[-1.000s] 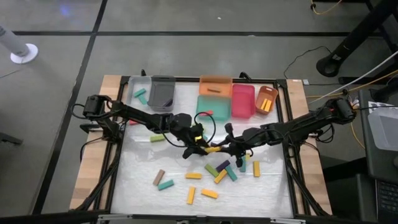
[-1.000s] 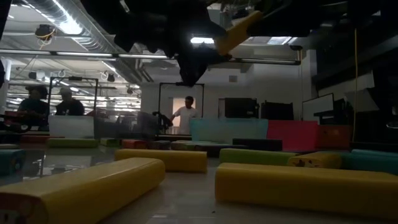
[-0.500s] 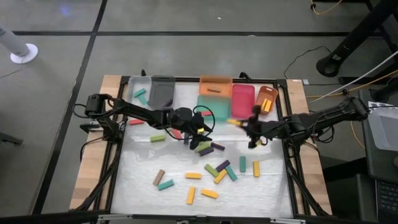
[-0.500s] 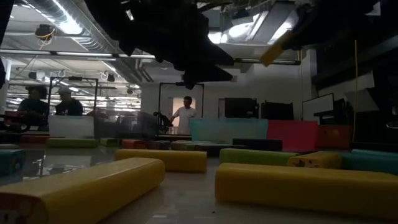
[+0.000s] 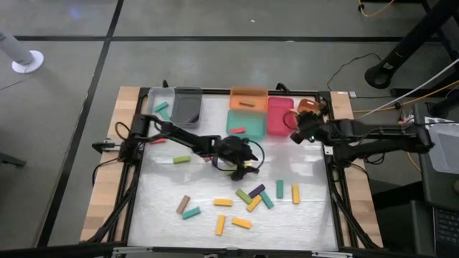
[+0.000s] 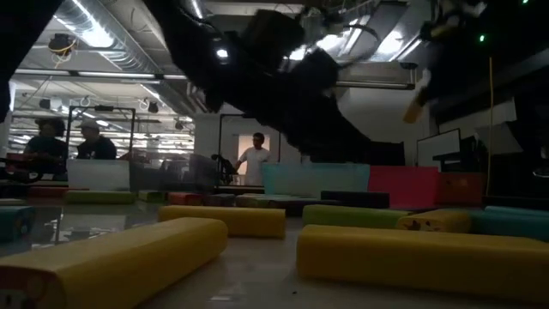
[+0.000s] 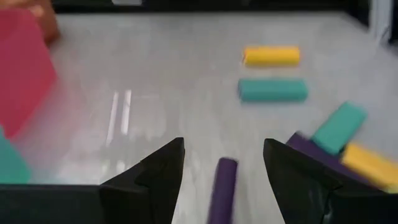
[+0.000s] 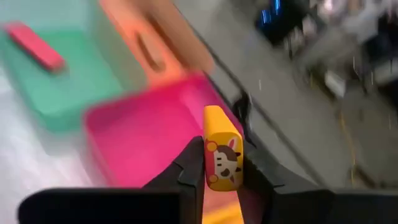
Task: Sort blocks
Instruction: Put the yellow block into the right orange bin
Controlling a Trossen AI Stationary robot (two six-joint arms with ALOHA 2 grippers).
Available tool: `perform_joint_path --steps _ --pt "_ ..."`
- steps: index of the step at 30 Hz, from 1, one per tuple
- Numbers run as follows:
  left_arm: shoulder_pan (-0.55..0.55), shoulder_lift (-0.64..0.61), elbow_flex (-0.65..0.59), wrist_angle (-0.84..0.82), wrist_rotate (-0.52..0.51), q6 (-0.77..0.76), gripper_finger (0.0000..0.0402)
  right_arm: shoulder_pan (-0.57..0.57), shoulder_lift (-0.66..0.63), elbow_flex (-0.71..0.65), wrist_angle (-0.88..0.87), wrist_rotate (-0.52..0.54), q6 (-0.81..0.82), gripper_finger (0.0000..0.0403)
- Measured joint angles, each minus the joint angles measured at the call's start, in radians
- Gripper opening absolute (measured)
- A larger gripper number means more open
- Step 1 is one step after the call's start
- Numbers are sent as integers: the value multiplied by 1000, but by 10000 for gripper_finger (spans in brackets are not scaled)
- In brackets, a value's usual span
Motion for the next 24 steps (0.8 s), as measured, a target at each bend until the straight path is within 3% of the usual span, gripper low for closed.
perform_joint_path --steps 5,13,24 --pt "-6 62 93 -119 0 58 208 -176 7 0 -24 -108 38 69" --pt "-13 67 103 -145 1 73 208 -411 66 0 -27 -280 39 71" --pt "-12 67 103 -213 0 83 208 -542 191 0 -30 -379 38 72"
